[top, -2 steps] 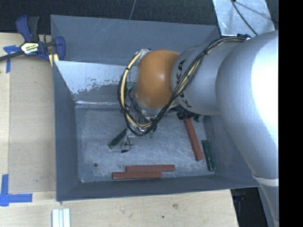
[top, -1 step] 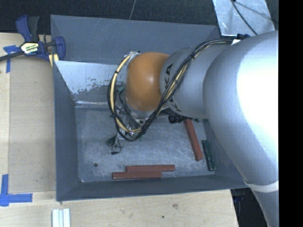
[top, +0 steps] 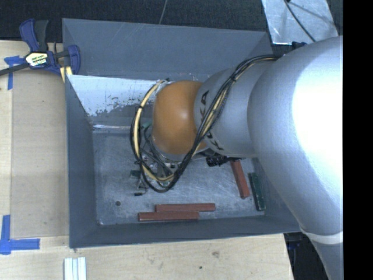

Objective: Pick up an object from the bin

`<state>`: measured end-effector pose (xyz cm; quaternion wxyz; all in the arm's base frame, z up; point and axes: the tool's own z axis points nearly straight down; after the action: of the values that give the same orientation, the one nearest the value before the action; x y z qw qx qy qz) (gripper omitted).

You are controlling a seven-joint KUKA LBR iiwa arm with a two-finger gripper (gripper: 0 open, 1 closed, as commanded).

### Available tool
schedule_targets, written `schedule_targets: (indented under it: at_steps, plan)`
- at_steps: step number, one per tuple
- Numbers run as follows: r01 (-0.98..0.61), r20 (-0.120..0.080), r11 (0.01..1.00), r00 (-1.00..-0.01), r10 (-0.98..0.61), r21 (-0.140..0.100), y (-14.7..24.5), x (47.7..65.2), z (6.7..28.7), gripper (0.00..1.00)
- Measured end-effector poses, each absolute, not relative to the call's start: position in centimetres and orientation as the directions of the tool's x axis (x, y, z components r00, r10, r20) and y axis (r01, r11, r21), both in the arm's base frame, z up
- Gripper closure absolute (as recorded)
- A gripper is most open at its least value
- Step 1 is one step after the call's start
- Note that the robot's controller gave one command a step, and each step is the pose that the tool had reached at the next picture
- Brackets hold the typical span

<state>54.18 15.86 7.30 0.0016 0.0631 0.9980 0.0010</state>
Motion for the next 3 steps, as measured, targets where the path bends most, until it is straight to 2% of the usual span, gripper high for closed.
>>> schedule_targets:
  at_steps: [1,2,3]
  plan:
    - [0.127,-0.003,0.992,-0.992,0.127,0.002,15.9,54.2,7.3,1.0]
    - [0.127,0.003,0.992,-0.992,0.127,-0.001,15.2,55.0,12.7,1.0]
    - [0.122,-0.014,0.993,-0.992,0.122,0.005,14.0,55.6,13.3,1.0]
